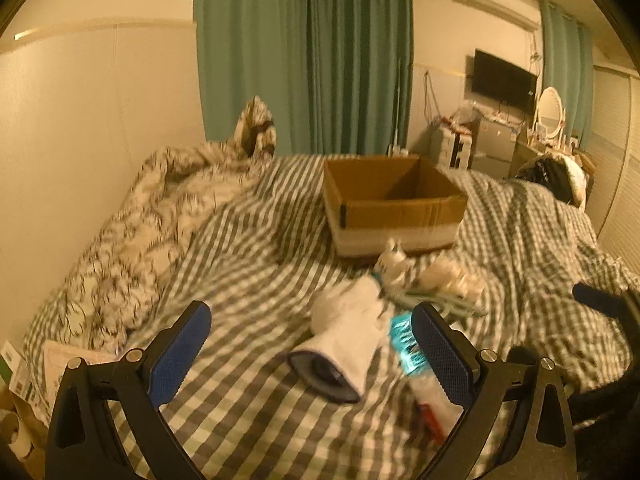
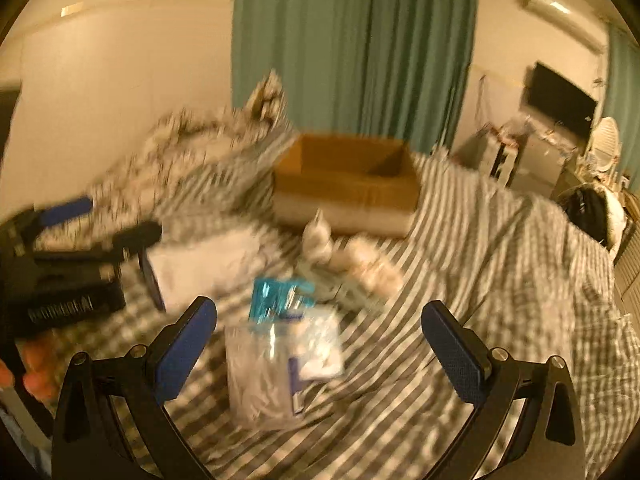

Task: Organize objects
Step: 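Grasp the clear floss-pick jar with the right tool while the left tool grasps the white glove, then carry the jar and glove over the box and open both tools inside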

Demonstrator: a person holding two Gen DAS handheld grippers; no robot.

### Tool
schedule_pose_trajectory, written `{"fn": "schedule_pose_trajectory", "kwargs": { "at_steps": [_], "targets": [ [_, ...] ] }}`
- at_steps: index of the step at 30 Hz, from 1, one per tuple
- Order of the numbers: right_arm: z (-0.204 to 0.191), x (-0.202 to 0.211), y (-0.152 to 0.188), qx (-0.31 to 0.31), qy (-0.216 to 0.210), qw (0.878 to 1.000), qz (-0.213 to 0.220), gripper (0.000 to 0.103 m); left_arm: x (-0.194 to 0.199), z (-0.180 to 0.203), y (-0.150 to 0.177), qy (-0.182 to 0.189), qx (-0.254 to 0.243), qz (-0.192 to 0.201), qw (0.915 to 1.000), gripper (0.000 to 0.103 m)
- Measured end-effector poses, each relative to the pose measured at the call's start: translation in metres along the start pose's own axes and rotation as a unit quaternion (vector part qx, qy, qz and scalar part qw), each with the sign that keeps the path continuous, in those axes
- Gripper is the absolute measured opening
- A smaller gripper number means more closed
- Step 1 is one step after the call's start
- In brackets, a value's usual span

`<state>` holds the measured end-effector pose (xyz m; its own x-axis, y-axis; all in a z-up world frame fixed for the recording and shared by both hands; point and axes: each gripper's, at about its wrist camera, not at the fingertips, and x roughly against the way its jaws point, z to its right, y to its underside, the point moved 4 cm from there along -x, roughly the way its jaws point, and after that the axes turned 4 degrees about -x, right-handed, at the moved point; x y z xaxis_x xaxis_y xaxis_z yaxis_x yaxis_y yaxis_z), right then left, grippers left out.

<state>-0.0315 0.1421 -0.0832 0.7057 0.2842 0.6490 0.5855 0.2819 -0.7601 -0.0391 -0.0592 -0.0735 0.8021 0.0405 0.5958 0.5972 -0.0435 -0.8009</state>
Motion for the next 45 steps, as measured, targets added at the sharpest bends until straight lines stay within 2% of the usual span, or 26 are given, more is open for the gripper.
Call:
{"fn": "schedule_pose_trajectory", "kwargs": {
  "at_steps": [5,9,12,15,18,21,23,26,31,37,45],
  "targets": [
    [-0.016,-0.035,0.033,0.017,-0.028,0.997,-0.067,0.101,-0.02,-0.004,0.015,0.005,0.002,-0.027,0.9996,0.101],
    [-0.02,-0.053,0.045,0.018,-0.044,0.994,-0.1,0.087,-0.031,0.0,0.024,0.015,0.0,-0.042,0.999,0.101],
    [-0.025,-0.062,0.054,0.021,-0.068,0.99,-0.122,0.068,-0.041,0.004,0.028,0.022,0.007,-0.055,0.9982,0.1],
    [-0.026,-0.067,0.059,0.031,-0.062,0.988,-0.134,0.062,-0.051,0.01,0.033,0.028,0.004,-0.067,0.9974,0.096],
    [-0.022,-0.066,0.06,0.023,-0.071,0.988,-0.134,0.062,-0.062,0.017,0.04,0.033,-0.007,-0.083,0.996,0.082],
    [-0.018,-0.061,0.058,0.017,-0.071,0.989,-0.127,0.062,-0.069,0.021,0.045,0.04,-0.016,-0.091,0.9949,0.061],
    [-0.012,-0.054,0.052,0.01,-0.073,0.99,-0.117,0.062,-0.067,0.024,0.044,0.058,-0.019,-0.087,0.9943,0.041],
    [0.0,-0.041,0.04,-0.009,-0.078,0.992,-0.097,0.062,-0.061,0.028,0.038,0.06,-0.022,-0.076,0.995,0.034],
    [0.018,-0.013,0.006,-0.02,-0.076,0.996,-0.044,0.062,-0.045,0.031,0.015,0.072,-0.018,-0.046,0.9962,0.029],
    [0.047,0.002,-0.05,-0.024,-0.056,0.998,0.005,0.062,-0.036,0.032,-0.047,0.073,-0.013,0.004,0.9972,0.027],
    [0.077,-0.025,-0.147,-0.016,-0.033,0.998,0.049,0.062,-0.066,0.051,-0.141,0.087,-0.031,0.041,0.9948,0.026]
  ]
}}
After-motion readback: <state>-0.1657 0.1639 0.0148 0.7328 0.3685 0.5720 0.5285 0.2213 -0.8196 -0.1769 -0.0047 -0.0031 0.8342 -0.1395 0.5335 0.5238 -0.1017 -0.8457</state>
